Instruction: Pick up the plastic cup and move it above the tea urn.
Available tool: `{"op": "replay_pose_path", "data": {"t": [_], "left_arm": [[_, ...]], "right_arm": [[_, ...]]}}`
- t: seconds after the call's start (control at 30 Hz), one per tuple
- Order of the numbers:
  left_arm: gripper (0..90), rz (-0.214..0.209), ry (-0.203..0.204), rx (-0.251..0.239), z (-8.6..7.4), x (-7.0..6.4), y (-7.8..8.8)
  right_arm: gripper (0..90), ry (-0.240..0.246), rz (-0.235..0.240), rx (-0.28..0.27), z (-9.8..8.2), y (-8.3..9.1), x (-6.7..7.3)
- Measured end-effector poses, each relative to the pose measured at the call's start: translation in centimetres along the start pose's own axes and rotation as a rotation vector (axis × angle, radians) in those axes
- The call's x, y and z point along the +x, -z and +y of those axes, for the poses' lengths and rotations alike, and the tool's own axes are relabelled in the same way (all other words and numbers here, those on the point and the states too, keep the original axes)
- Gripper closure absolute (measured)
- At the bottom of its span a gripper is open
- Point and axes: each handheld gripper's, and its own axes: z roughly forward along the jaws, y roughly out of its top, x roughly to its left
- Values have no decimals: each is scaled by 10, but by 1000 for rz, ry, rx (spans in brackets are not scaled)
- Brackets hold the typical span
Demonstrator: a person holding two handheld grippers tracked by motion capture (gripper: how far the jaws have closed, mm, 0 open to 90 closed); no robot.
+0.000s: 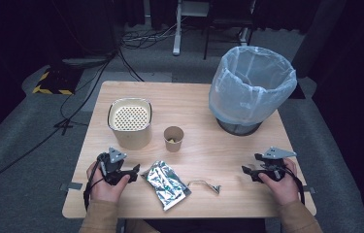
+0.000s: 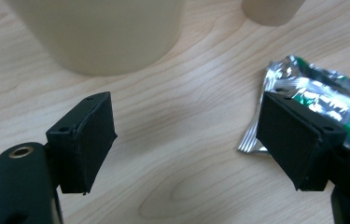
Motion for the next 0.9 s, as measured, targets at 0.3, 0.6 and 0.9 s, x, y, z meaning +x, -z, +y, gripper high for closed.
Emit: {"op": "replay_pose_path", "data": {"t": [0.3,0.6,0.9], "left_arm": [[237,-38,-64,-23,33,-23,-12],[363,-84,-164,-54,69,-51,-31],[217,-90,-138,-35,87,-63,-68]], "right_arm": [[215,-3,-16,-13,0,6,3],[230,13,-19,-29,2,12,7],[229,37,5,-43,8,12,18]]}}
